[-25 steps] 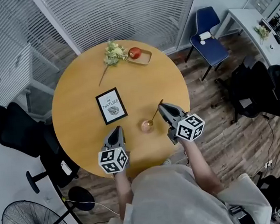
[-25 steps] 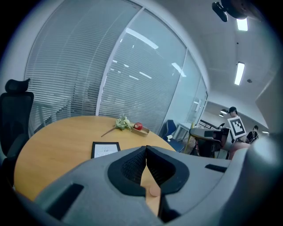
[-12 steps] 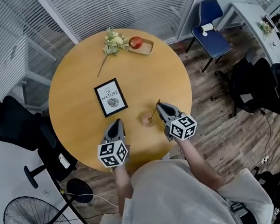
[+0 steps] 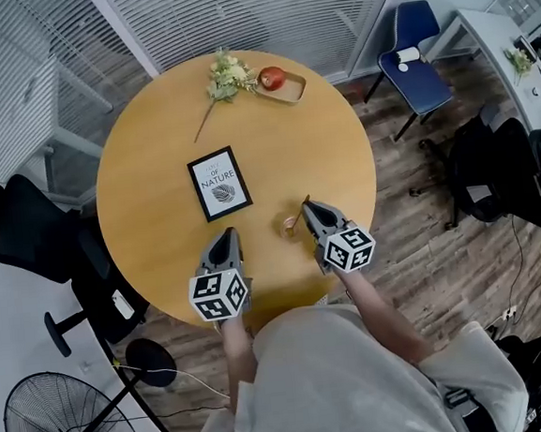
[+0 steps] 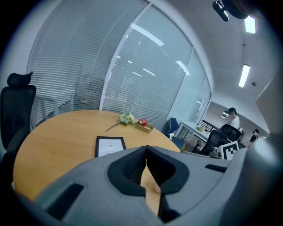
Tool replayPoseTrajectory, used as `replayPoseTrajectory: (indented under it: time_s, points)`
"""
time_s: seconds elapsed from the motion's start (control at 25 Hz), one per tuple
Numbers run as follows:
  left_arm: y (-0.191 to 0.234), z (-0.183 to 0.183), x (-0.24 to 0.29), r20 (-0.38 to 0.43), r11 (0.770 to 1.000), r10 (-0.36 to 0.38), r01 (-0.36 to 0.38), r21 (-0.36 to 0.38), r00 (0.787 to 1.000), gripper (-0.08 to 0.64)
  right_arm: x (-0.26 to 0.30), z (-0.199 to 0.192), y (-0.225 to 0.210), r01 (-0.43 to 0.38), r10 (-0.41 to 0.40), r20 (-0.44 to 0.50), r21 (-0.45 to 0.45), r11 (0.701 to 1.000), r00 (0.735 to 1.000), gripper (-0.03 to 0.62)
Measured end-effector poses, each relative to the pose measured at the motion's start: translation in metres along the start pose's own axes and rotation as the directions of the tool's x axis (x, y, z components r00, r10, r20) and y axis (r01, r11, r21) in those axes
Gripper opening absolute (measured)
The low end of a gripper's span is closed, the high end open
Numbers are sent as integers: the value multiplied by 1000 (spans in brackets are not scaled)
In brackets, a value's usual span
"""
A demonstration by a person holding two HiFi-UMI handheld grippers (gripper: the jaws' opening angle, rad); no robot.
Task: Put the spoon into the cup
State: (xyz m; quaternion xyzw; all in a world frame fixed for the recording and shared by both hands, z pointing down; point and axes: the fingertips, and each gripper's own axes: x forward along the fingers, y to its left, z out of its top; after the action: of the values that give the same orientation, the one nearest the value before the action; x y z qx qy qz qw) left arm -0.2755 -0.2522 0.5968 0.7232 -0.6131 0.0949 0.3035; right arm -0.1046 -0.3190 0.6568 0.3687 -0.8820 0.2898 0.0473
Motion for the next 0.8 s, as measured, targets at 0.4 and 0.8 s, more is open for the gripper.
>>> replayPoseTrajectory:
  time_s: [0.4,0.8]
  points:
    - [-18,-3,7,-17,999,-38,38,23,999,9,3,-4,4,-7,6,-11,-35,999,1000,2]
    - [-31,-8,9,-33,997,-56,58,45,998,9,-3,-16,9,-24,21,-38,-92,995,999,3]
